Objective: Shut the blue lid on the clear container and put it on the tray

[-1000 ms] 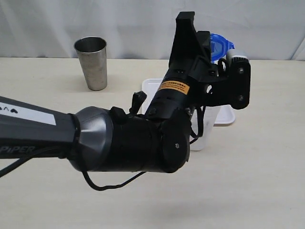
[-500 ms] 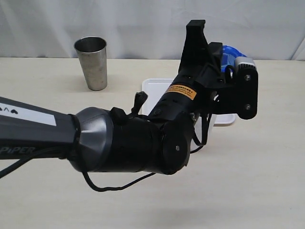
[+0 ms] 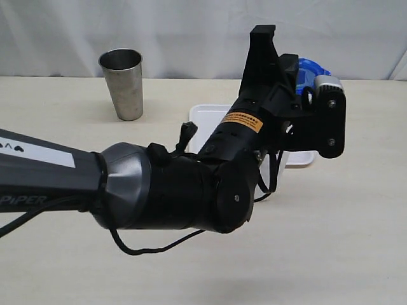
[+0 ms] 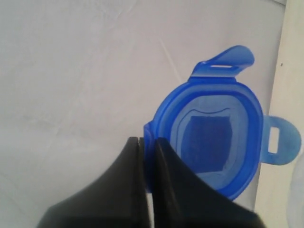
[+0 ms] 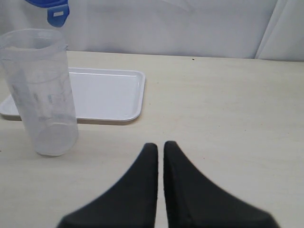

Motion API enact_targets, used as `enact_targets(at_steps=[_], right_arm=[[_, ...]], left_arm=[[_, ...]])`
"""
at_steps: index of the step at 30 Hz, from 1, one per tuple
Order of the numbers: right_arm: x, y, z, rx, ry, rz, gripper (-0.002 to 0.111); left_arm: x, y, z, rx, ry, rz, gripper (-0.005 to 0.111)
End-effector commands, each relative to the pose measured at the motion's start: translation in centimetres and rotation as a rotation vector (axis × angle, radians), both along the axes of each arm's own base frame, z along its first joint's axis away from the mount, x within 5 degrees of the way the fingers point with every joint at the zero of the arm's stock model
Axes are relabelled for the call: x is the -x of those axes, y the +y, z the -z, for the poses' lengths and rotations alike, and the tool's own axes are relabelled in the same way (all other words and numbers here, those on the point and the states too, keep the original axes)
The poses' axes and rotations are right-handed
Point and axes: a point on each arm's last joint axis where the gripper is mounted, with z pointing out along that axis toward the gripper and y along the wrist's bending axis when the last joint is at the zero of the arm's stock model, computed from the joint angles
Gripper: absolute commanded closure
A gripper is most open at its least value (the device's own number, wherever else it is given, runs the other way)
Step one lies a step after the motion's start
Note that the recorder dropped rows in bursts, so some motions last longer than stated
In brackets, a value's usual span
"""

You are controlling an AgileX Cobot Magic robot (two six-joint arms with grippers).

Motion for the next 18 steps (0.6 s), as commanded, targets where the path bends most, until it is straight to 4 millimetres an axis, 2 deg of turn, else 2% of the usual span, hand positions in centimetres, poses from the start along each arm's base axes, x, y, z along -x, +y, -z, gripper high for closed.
enact_targets(at_steps=[1, 6, 14, 18], right_arm=[[0.0, 0.0, 0.1, 0.007, -0.005, 0.003, 0.104], [0.0, 0.0, 0.1, 0.007, -0.005, 0.003, 0.104], [0.0, 0.0, 0.1, 0.007, -0.005, 0.003, 0.104], [0.0, 0.0, 0.1, 0.007, -0.005, 0.003, 0.104]], left_arm=[[-1.2, 0.8, -0.1, 0.044, -0.003, -0.01, 0.107], [-2.7, 1.7, 0.6, 0.092, 0.112, -0.023, 0.107], [-2.4, 1.3, 1.4, 0.05, 0.19, 0.014, 0.107], [-2.5, 1.5, 1.2, 0.037, 0.162, -0.016, 0.107]])
